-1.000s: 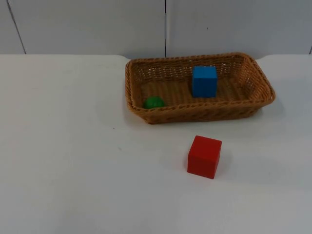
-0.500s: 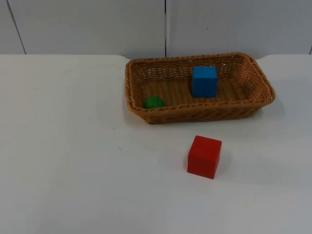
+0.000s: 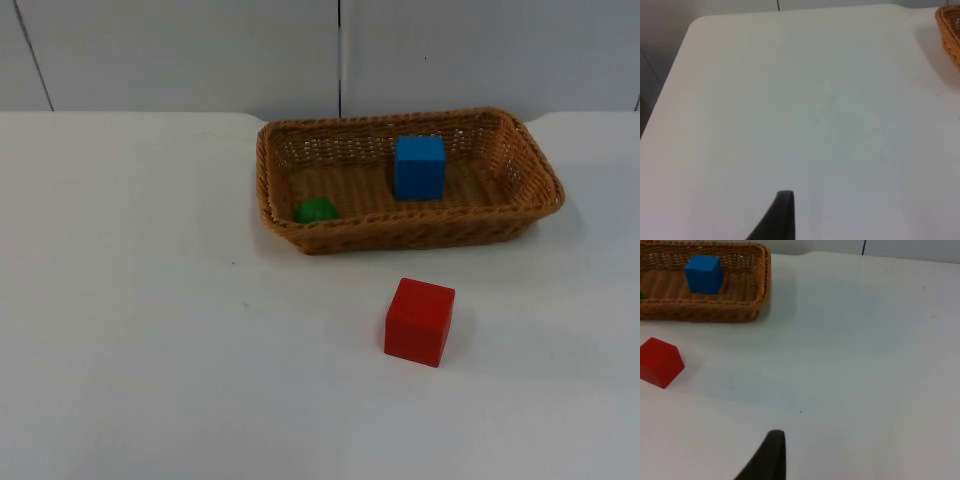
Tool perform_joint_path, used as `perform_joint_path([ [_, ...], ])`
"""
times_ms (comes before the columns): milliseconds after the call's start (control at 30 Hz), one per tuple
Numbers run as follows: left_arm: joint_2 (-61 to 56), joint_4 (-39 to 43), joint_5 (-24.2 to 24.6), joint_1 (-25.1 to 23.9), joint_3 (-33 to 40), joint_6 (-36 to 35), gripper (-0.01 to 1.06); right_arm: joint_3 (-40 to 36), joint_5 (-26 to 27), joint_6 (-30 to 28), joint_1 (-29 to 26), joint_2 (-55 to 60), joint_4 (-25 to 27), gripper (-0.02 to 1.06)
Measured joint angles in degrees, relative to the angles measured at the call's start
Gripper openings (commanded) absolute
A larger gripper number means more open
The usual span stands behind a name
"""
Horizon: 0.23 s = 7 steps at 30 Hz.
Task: Place all geometric objects except the red cube into the basket.
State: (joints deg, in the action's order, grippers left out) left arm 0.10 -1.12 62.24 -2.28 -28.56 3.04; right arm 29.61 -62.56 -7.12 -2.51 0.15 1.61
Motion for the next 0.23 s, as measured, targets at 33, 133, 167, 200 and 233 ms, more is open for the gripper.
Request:
perform_joint_path([
  [33, 0.00, 0.00, 0.00, 0.00, 0.00, 0.00, 1.03, 0.00, 0.00, 0.10, 0.00, 0.00, 0.11, 1.05],
  [133, 0.00, 0.00, 0.00, 0.00, 0.00, 0.00, 1.03, 0.00, 0.00, 0.46, 0.58, 0.00, 0.11, 1.05],
  [167, 0.00, 0.00, 0.00, 0.00, 0.00, 0.00, 1.03, 0.00, 0.00, 0.83, 1.28, 0.00, 0.11, 1.05],
  [200, 0.00, 0.00, 0.00, 0.03, 0.00, 0.00, 1.03, 0.00, 0.00, 0.94, 2.22, 0.00, 0.11, 1.05],
  [233, 0.00, 0.00, 0.00, 0.15, 0.00, 0.00, 1.03, 0.00, 0.00, 1.08, 3.26, 0.00, 0.11, 1.05],
])
